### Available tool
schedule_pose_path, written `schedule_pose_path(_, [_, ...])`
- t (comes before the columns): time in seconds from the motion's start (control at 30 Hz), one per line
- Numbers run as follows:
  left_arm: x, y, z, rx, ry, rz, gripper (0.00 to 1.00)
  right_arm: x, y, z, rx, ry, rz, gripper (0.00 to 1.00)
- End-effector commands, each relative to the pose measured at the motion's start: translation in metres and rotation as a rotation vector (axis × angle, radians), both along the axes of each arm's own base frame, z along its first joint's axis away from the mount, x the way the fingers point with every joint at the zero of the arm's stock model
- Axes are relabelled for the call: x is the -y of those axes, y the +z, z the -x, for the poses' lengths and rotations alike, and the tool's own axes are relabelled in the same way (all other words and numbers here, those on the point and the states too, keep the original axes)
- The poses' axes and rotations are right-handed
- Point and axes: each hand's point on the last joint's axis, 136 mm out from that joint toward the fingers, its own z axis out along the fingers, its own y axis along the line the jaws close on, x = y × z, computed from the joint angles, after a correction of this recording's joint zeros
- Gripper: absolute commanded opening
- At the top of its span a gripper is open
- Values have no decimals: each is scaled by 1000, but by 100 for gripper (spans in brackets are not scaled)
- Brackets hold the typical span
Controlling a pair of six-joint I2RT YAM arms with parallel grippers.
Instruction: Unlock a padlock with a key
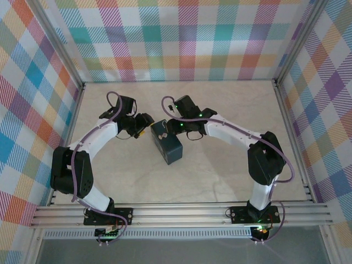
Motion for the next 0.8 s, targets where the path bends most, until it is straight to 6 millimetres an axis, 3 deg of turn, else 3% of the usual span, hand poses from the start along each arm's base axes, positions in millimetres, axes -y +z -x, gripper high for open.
schedule_pose_path(0.0, [-7, 16, 4, -7, 1, -6, 62, 30, 38, -17, 87, -98, -57, 26])
schedule_pose_path(0.13, [-12, 28, 1, 15, 7, -10, 64, 75, 20, -22, 52, -157, -25, 27])
schedule_pose_path(0.37, [-29, 31, 9, 32, 67, -38, 64, 174, -83, -9, -146, -384, 38, 27])
schedule_pose_path(0.47, [-36, 26, 19, 32, 85, -56, 64, 210, -115, 1, -209, -507, 58, 27])
schedule_pose_path(0.6, [-42, 23, 28, 28, 80, -95, 64, 239, -135, 7, -229, -604, 97, 32])
schedule_pose_path(0.7, [-44, 24, 32, 28, 79, -102, 64, 245, -138, 5, -256, -628, 88, 51])
schedule_pose_path(0.77, [-45, 26, 35, 31, 78, -109, 64, 244, -130, 1, -246, -614, 86, 59])
